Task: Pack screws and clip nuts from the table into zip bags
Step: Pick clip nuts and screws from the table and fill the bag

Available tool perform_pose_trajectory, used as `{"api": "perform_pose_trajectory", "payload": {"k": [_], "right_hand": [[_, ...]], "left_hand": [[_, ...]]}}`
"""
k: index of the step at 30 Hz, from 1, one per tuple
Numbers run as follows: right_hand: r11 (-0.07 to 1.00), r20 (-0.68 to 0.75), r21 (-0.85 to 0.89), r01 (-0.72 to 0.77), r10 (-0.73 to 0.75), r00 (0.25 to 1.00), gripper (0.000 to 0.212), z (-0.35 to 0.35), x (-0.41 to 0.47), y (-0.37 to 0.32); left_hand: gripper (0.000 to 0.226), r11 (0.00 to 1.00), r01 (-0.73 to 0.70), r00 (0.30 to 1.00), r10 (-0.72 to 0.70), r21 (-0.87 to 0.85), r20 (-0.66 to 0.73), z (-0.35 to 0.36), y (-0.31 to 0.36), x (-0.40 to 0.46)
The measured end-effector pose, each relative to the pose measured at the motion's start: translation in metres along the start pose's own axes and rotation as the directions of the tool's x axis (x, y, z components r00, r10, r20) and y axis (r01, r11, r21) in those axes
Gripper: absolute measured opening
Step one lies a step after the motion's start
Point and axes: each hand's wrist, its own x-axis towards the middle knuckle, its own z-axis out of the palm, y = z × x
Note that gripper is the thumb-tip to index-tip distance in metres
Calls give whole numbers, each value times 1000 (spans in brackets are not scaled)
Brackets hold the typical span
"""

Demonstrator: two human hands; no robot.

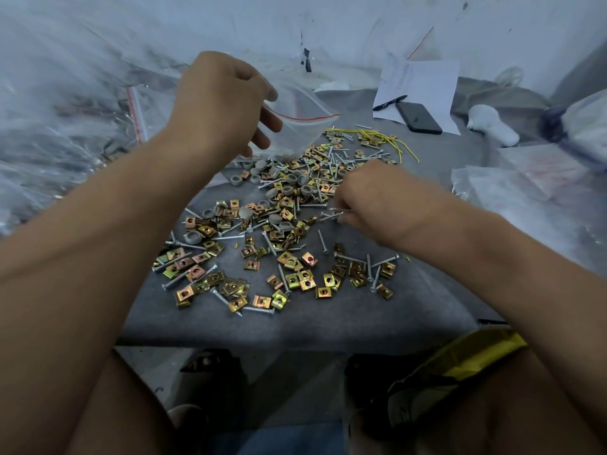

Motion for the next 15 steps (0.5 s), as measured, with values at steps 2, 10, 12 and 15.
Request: {"api": "perform_pose_trajectory", "payload": {"k": [2, 10, 12, 15], "right_hand": [[1000, -3, -2, -12, 12, 1000, 11, 0, -1, 0], [994, -33, -97, 45, -48, 998, 4, 10, 1, -9], [995, -45, -98, 32, -36, 998, 3, 12, 2, -9], [996, -78, -85, 2, -9, 997, 7, 15, 3, -5]], "left_hand": [[28, 1000, 3, 1000, -3, -5, -2, -1, 0, 0], [28, 1000, -1, 1000, 1, 2, 0, -1, -2, 1], [28, 1000, -2, 1000, 2, 4, 0, 0, -2, 1], [29, 1000, -5, 1000, 5, 1, -2, 0, -3, 2]]}}
